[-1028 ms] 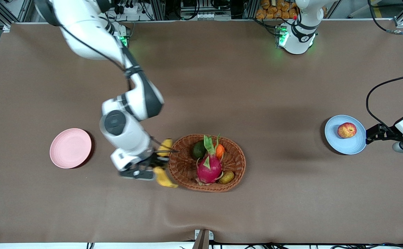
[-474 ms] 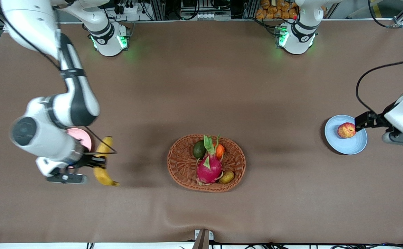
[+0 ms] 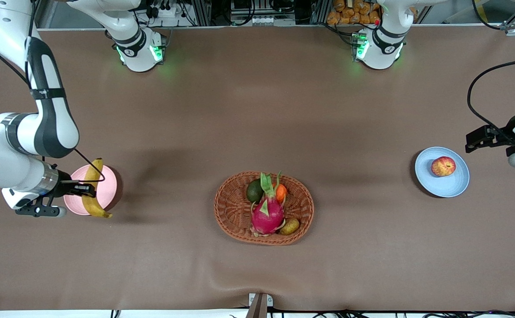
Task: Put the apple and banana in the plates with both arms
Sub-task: 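Lift the banana with the right gripper and carry it to the pink plate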
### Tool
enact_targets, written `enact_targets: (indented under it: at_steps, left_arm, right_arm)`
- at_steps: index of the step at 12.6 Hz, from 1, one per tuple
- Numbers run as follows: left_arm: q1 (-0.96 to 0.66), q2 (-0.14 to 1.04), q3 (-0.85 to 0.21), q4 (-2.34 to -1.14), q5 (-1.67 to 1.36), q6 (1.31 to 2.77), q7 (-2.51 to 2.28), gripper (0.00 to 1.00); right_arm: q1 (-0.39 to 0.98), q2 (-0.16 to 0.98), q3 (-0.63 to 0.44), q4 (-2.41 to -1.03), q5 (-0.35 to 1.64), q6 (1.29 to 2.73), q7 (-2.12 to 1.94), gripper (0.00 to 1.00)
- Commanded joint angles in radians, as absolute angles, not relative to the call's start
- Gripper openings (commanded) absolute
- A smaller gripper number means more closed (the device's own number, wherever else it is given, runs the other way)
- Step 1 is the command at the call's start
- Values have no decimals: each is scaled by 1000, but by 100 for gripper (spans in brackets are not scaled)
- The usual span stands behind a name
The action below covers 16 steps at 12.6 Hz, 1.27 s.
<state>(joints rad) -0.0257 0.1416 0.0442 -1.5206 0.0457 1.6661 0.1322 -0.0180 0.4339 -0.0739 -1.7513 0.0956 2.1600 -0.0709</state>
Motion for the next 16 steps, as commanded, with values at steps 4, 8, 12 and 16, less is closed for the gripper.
enact_targets:
  at_steps: [4,8,12,16]
  left_arm:
    - [-66,63,94,-1529,29,1567,133,100]
    - [-58,-9,94,-1562,29,1545,135,100]
    - [-58,-58,89,-1614,29,1545,114,100]
    - [-57,-83,61,-1634,29,1549,60,100]
  right_arm:
    - [-130,411,-57,-1917,11,2309,-152,0]
    - [-170,480,-57,-1921,-6,2397,-156,0]
    - [-167,482,-57,-1919,-15,2421,-155,100]
    - [-114,356,-52,-1881,-17,2272,-143,100]
